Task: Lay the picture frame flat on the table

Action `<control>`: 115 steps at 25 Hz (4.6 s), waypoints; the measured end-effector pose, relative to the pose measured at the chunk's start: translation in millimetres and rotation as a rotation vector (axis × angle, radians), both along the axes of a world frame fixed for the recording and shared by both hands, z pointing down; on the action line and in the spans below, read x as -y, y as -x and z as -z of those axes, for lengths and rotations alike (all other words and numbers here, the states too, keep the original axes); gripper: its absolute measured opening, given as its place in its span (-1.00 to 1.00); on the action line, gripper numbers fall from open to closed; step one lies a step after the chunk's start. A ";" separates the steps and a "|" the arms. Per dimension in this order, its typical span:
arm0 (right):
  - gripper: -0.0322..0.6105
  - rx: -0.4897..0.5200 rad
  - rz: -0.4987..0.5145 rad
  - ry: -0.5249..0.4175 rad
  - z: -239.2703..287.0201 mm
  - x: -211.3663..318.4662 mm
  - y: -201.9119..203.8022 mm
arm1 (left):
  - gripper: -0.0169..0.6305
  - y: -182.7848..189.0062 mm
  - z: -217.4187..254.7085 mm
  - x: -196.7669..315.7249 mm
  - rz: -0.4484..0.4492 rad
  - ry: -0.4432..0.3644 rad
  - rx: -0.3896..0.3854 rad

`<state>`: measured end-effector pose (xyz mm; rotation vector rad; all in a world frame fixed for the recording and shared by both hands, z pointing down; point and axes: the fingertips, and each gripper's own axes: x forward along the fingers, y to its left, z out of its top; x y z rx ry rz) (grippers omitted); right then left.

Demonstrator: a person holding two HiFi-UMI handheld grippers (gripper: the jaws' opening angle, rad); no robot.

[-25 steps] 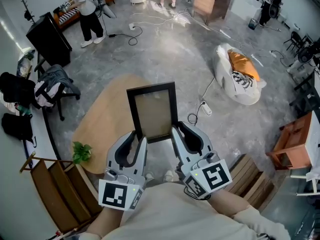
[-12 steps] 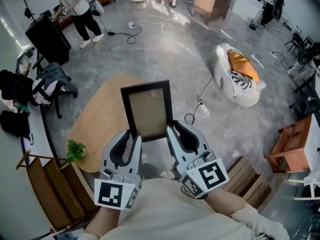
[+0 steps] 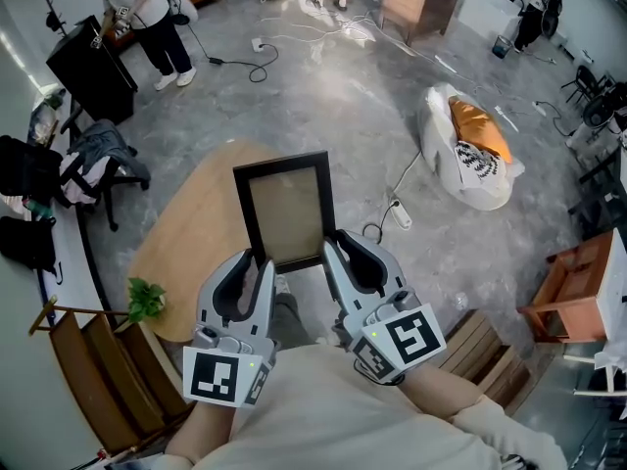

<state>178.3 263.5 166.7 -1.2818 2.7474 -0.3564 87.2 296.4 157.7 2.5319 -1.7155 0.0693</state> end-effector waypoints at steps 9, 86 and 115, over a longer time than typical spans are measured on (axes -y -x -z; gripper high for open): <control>-0.74 -0.023 0.005 0.039 -19.3 64.4 28.2 | -0.66 28.2 -20.1 64.8 0.005 0.043 -0.015; -0.74 -0.306 0.084 0.796 -517.6 498.2 254.8 | -0.66 254.2 -515.0 494.3 0.147 0.762 -0.299; -0.74 -0.483 0.102 1.031 -750.6 455.9 232.2 | -0.68 231.4 -751.4 459.6 0.073 1.090 -0.151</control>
